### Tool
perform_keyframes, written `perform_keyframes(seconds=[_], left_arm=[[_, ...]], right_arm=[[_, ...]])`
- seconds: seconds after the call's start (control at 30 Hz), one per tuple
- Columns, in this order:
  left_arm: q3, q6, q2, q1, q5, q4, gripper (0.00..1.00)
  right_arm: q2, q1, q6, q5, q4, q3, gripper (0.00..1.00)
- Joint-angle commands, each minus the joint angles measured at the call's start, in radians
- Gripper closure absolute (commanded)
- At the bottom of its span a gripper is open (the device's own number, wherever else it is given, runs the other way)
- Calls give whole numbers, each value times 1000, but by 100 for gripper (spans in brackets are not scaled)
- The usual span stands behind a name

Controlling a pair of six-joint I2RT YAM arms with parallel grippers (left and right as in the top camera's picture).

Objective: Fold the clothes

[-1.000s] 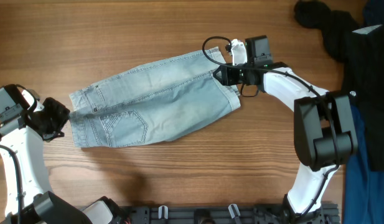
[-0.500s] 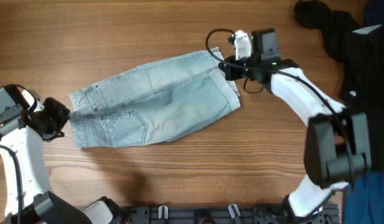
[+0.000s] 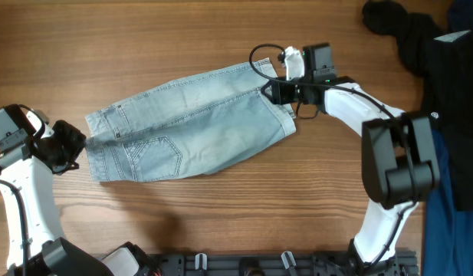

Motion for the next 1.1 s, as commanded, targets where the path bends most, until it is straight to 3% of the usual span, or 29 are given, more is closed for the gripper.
perform_keyframes(seconds=[0.0, 0.13, 0.23, 0.37, 0.43, 0.47, 0.6, 0.83, 0.93, 1.07], left_arm=[[13, -2, -19, 5, 17, 0, 96], [13, -2, -19, 5, 17, 0, 96], [13, -2, -19, 5, 17, -1, 96], [13, -2, -19, 5, 17, -4, 96], [13, -2, -19, 5, 17, -7, 96], [13, -2, -19, 5, 17, -7, 96], [13, -2, -19, 5, 22, -8, 96], [13, -2, -22, 5, 46, -7, 96], [13, -2, -29, 5, 59, -3, 96], [13, -2, -29, 5, 59, 2, 96]], right_arm=[[22, 10, -24, -101, 8, 9, 46], [22, 13, -29, -101, -5, 9, 65], [23, 13, -30, -66, -21, 9, 61], [24, 13, -47, -56, -40, 9, 76], [24, 13, -48, -55, -50, 9, 93], [24, 13, -48, -55, -50, 9, 96], [-37, 10, -1, -56, -39, 10, 96], [-346, 10, 9, 62, -158, 10, 96], [-345, 10, 15, 62, -164, 10, 96], [-208, 13, 5, 64, -137, 10, 59]])
